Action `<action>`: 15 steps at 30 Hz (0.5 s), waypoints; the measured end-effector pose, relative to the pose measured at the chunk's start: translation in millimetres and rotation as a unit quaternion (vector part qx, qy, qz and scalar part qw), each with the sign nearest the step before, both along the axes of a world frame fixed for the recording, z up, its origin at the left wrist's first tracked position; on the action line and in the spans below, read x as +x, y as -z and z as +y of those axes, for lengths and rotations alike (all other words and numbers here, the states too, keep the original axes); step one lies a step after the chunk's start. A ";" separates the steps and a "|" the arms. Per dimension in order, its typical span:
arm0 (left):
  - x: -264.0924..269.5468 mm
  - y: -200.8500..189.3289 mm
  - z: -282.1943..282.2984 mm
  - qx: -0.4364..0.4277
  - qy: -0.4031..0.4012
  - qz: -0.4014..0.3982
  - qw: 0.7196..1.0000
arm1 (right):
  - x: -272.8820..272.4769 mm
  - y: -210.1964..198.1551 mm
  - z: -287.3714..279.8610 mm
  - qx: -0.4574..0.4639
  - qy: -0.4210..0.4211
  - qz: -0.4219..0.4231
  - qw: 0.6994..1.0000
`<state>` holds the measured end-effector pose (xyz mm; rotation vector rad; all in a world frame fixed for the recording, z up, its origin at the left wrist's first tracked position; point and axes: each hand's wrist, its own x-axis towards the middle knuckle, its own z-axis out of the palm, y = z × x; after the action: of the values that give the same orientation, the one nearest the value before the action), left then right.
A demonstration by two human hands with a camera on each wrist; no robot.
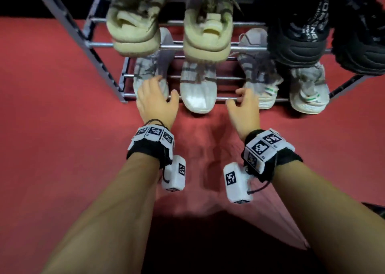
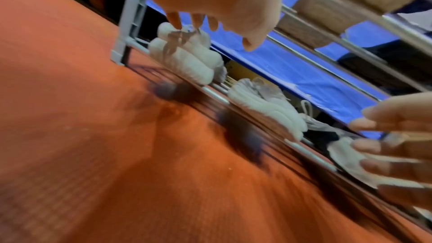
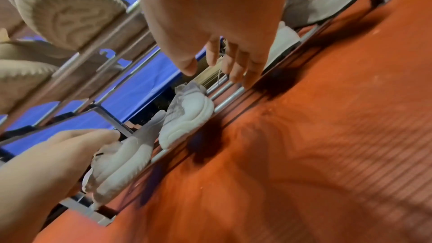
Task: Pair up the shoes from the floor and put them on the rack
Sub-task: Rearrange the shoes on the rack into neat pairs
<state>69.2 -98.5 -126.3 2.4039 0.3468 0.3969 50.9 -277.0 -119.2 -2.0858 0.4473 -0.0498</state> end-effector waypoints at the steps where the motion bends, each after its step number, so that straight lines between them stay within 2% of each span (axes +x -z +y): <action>1: -1.0 3.2 8.6 0.000 -0.029 0.007 1.000 | 3.6 3.0 9.6 0.022 -0.004 0.026 0.999; 5: 0.0 9.7 33.4 -0.079 -0.065 -0.013 0.995 | 15.3 14.1 43.0 0.160 0.039 0.101 0.981; 10: 13.1 11.7 49.3 -0.184 0.000 0.027 0.983 | 26.8 23.8 59.2 0.347 0.086 0.088 0.930; 12: 13.4 14.6 52.8 -0.198 0.006 0.052 0.979 | 30.8 26.2 57.1 0.399 0.090 0.076 0.909; 15: 13.4 16.9 56.3 -0.193 -0.002 0.059 0.979 | 34.5 29.6 51.2 0.431 0.063 0.076 0.897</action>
<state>82.6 -42.2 -143.2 2.0499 0.4380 0.1682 85.4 -225.8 -148.9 -1.1852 0.5700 0.2062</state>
